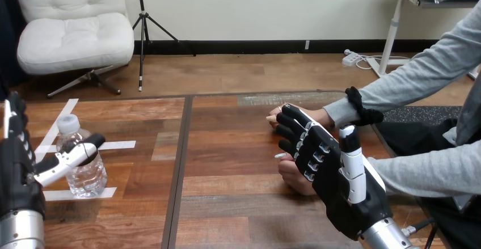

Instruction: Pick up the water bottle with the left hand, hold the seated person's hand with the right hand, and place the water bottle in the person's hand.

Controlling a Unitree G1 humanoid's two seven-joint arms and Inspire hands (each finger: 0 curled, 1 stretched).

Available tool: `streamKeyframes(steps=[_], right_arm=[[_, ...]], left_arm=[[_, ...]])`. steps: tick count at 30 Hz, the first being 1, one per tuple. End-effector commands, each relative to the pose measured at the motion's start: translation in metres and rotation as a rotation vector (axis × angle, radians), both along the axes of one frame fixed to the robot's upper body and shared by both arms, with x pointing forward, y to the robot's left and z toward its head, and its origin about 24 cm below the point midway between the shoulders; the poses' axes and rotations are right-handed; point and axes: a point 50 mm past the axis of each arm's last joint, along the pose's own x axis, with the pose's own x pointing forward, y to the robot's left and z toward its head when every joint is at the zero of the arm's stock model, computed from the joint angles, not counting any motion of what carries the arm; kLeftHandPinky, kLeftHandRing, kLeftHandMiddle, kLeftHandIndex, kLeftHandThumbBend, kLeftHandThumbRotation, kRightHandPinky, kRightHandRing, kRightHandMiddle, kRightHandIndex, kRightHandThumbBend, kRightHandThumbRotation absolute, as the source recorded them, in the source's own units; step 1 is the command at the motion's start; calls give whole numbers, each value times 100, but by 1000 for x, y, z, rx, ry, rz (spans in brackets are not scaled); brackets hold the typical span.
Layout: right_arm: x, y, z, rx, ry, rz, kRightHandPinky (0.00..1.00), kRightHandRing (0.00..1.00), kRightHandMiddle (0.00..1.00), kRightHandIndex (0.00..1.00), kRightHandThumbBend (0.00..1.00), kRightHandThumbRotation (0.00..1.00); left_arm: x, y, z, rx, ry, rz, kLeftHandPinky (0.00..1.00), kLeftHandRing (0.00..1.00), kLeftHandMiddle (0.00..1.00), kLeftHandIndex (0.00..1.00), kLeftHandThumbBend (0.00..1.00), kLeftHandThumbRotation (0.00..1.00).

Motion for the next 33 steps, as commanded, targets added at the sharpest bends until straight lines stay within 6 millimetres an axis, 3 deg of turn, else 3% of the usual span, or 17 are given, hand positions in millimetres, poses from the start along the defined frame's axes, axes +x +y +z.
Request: streamKeyframes(steps=[1, 33], right_arm=[[8, 5, 21, 10, -96, 14, 100, 96, 94, 91, 86, 100], [9, 4, 21, 10, -101, 17, 100, 96, 93, 91, 86, 100]], left_arm=[[10, 0, 20, 69, -40, -27, 100, 100, 100, 100, 100, 0], [21, 1, 4, 167, 158, -45, 99, 100, 100, 100, 100, 0]])
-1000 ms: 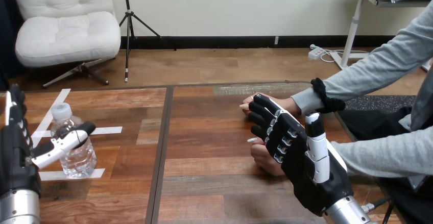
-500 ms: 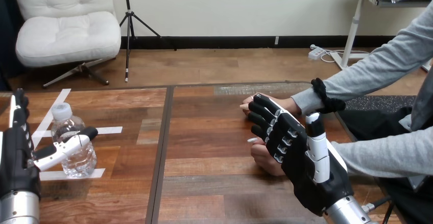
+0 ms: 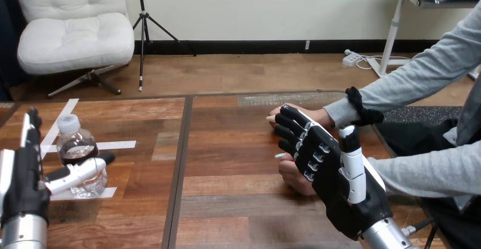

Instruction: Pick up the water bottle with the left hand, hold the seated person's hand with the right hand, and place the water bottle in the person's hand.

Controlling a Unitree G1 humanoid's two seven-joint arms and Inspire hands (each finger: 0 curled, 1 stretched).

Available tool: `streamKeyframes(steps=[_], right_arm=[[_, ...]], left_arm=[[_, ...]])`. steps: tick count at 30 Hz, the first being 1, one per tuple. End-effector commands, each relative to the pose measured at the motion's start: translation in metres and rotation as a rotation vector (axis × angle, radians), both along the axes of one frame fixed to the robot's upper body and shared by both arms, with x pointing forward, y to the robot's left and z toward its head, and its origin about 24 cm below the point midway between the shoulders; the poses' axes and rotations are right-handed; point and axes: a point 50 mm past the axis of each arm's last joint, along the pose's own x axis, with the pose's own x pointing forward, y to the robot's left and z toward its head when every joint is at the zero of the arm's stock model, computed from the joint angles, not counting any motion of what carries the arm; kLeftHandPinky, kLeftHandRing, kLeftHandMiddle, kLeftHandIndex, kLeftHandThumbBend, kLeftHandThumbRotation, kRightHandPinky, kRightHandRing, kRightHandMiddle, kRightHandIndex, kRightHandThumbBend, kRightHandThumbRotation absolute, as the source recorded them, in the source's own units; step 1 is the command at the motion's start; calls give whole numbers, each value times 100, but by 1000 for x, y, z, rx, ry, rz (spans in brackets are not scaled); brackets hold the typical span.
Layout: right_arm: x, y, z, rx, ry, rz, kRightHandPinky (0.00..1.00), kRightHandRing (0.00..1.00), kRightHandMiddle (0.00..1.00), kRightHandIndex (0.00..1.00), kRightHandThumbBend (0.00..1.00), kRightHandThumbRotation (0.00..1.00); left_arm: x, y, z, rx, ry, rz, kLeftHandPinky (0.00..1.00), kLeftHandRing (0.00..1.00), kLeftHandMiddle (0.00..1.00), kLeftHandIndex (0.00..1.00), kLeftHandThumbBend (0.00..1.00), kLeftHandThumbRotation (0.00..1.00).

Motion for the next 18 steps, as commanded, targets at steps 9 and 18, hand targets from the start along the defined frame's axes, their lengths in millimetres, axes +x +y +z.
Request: streamKeyframes(steps=[9, 18], right_arm=[[9, 4, 20, 0, -100, 15, 100, 96, 94, 92, 87, 100], [9, 4, 20, 7, -100, 15, 100, 96, 94, 91, 87, 100]], left_arm=[[24, -1, 13, 112, 38, 6, 96, 100, 100, 100, 99, 2], [29, -3, 11, 118, 60, 23, 94, 100, 100, 100, 97, 5]])
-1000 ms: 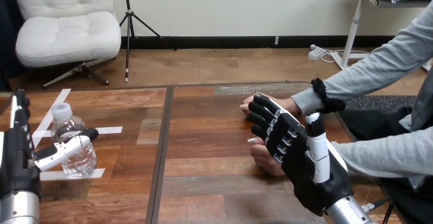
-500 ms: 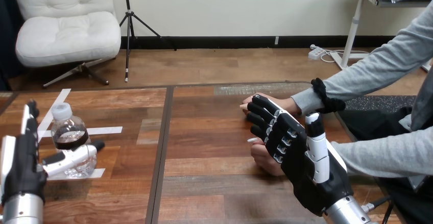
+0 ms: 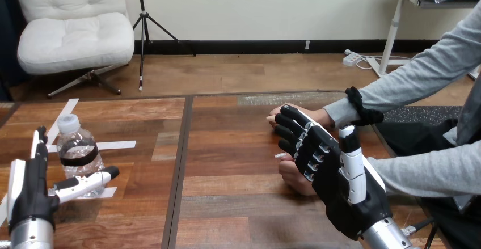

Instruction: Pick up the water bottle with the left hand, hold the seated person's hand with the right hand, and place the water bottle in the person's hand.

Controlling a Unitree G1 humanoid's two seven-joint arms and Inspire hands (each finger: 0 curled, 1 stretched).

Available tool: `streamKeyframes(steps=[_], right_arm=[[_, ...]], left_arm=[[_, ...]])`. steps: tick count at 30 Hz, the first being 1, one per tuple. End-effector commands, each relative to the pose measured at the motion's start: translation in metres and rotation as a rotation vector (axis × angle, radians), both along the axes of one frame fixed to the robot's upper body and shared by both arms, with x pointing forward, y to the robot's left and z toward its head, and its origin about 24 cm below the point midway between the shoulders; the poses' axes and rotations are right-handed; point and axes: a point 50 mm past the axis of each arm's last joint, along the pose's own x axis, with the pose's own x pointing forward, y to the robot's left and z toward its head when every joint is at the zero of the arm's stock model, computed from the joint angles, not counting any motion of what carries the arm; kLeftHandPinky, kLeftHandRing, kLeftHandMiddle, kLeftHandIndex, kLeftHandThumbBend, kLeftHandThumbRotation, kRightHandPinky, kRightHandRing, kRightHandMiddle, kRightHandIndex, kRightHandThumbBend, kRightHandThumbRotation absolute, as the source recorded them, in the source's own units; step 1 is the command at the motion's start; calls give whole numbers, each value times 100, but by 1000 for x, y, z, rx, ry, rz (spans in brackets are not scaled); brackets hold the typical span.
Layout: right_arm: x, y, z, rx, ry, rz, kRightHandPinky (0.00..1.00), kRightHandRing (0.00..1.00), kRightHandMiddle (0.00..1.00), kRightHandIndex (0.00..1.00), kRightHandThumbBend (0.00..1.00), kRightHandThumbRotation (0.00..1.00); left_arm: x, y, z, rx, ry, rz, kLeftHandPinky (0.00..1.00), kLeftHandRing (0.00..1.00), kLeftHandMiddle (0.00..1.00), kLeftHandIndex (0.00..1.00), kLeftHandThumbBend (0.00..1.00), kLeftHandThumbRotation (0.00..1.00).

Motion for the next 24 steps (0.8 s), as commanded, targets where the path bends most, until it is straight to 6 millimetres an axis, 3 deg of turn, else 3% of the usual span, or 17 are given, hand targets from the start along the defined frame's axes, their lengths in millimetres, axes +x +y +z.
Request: streamKeyframes(steps=[1, 24], right_arm=[[9, 4, 20, 10, -99, 14, 100, 96, 93, 91, 87, 100], [9, 4, 20, 2, -97, 17, 100, 95, 93, 91, 87, 100]], left_arm=[[26, 0, 25, 59, -71, -18, 94, 99, 100, 100, 96, 6], [45, -4, 20, 2, -6, 64, 91, 99, 100, 100, 92, 12]])
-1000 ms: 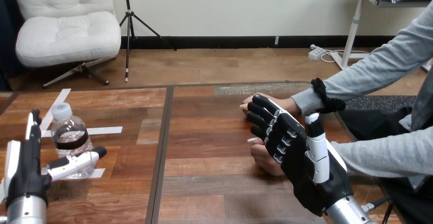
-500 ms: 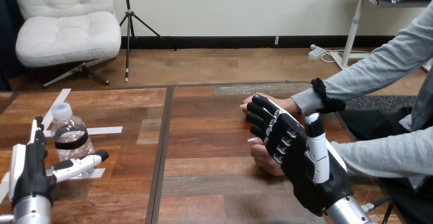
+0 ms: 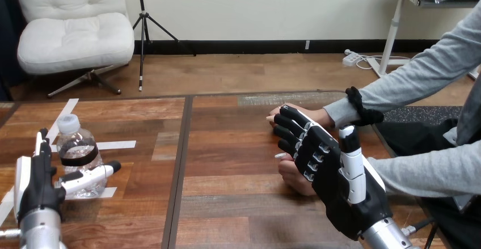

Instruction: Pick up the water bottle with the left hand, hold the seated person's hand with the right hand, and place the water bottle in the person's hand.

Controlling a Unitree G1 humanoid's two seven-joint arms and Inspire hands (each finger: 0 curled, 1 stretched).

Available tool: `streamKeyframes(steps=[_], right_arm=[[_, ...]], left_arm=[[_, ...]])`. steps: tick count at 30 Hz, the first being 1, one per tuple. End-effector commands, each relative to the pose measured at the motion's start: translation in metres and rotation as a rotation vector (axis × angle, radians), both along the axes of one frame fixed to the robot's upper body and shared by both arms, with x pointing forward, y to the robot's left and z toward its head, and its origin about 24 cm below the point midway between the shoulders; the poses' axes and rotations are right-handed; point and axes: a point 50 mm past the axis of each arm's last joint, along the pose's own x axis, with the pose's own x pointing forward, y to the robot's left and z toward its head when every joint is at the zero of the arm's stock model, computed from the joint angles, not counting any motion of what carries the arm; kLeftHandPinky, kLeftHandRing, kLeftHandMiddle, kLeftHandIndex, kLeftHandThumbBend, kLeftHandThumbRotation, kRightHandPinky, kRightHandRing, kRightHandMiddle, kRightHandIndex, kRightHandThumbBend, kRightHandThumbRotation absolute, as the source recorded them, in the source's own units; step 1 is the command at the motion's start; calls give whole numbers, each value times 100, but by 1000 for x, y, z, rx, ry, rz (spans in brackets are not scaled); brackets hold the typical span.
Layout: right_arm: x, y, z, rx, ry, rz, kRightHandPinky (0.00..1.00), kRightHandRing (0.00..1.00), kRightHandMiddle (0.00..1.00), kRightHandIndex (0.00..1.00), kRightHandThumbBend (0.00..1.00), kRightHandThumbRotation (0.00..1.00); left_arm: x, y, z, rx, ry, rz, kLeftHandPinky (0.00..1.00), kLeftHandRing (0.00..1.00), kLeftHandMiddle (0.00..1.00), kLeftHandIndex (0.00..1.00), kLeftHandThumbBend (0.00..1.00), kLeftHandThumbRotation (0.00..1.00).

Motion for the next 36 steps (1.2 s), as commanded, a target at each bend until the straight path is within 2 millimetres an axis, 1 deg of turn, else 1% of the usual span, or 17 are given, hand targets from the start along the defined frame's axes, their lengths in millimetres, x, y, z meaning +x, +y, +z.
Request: streamKeyframes(steps=[1, 6, 11, 18, 32, 36], right_arm=[[9, 4, 20, 3, -97, 14, 100, 96, 93, 91, 87, 100], [9, 4, 20, 4, -93, 10, 100, 96, 93, 91, 87, 100], [9, 3, 20, 1, -91, 9, 100, 96, 93, 91, 87, 100], [9, 3, 19, 0, -89, 8, 100, 96, 93, 91, 88, 100], [8, 2, 19, 3, -101, 22, 100, 95, 93, 91, 87, 100], [8, 2, 19, 4, -105, 22, 100, 95, 93, 91, 86, 100]], left_arm=[[26, -1, 23, 13, -66, 2, 91, 99, 100, 100, 92, 12], [30, -2, 22, -17, -64, 30, 92, 99, 100, 100, 93, 12], [33, -3, 21, -33, -61, 47, 93, 100, 100, 100, 91, 10], [37, -4, 21, -35, -56, 71, 95, 100, 100, 100, 89, 10], [42, -5, 22, -60, -58, 121, 98, 100, 100, 100, 89, 10], [43, -4, 21, -44, -62, 135, 99, 100, 100, 100, 88, 9]])
